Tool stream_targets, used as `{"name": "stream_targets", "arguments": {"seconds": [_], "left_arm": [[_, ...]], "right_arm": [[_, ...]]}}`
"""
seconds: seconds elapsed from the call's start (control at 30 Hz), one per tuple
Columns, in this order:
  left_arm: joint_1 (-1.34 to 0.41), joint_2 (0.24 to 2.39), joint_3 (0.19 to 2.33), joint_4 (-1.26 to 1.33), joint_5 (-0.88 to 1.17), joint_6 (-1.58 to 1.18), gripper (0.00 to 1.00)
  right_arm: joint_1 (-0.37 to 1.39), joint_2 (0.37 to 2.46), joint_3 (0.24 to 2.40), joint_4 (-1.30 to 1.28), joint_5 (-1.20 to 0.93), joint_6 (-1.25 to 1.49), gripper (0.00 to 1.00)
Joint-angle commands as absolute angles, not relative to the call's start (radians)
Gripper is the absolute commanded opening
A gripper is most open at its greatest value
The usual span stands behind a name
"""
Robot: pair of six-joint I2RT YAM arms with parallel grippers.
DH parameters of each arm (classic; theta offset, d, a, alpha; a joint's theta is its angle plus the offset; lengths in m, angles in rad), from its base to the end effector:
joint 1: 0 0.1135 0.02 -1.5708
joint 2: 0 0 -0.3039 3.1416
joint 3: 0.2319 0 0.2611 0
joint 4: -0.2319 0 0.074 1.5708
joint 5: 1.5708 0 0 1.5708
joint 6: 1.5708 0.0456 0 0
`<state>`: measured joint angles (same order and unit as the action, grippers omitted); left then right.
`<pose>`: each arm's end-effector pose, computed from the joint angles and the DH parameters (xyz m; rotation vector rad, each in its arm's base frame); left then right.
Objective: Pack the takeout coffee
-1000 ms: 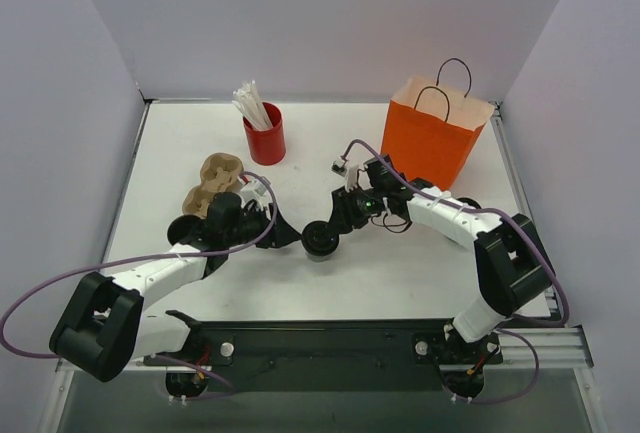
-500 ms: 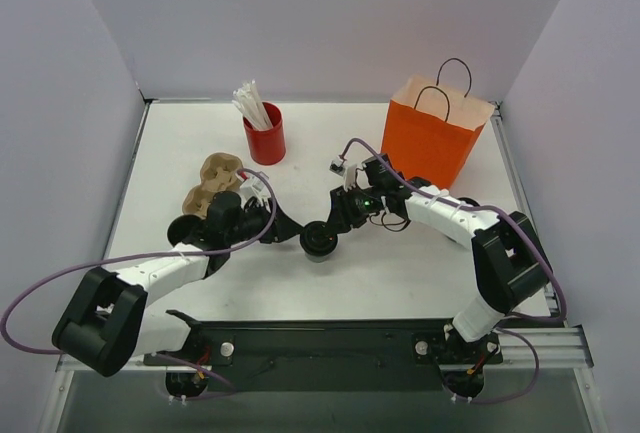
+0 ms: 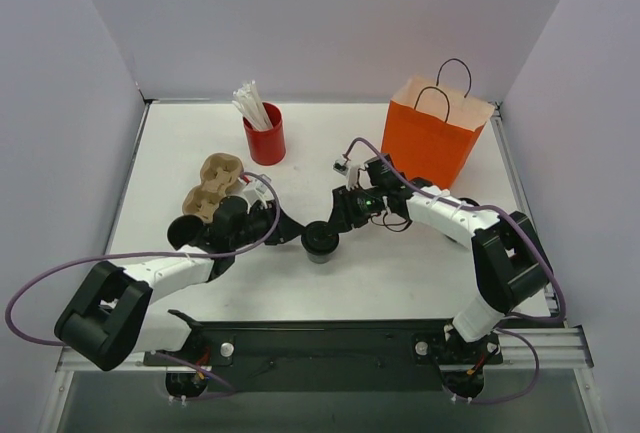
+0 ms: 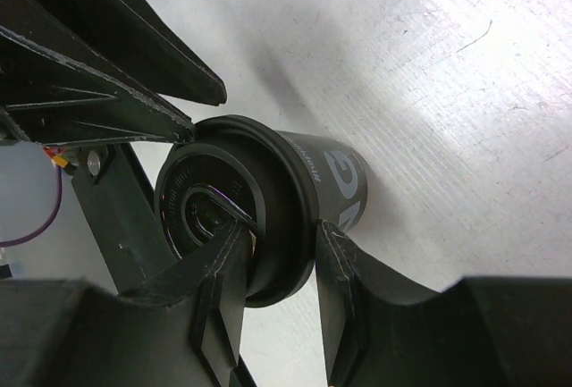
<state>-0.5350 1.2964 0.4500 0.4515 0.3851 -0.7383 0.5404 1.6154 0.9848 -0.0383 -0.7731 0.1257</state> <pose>0.2135 -0.1464 0.2108 0.0591 2.1396 -1.1739 0.2905 0.2114 0.2496 -0.8955 2.1067 1.2194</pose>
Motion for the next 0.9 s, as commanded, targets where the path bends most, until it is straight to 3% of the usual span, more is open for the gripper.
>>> {"name": "stream_targets", "arguments": {"seconds": [0.0, 0.53, 0.67, 0.87], "left_arm": [[-0.577, 1.333, 0.396, 0.408, 0.338, -0.756, 0.38], [-0.669, 1.393, 0.236, 0.586, 0.249, -0.841, 0.32], [-0.666, 1.379, 0.277, 0.562, 0.256, -0.833, 0.32], [-0.644, 1.290, 0.449, 0.327, 0.238, -0.759, 0.35]], "right_arm": [[0.542, 1.678, 0.905, -0.081, -0.666, 0.130, 0.16], [0.517, 1.563, 0.580, 0.336, -0.574, 0.336, 0.14], [0.523, 1.523, 0.532, 0.390, -0.560, 0.357, 0.15], [0.560, 1.460, 0.517, 0.356, -0.466, 0.394, 0.13]]}}
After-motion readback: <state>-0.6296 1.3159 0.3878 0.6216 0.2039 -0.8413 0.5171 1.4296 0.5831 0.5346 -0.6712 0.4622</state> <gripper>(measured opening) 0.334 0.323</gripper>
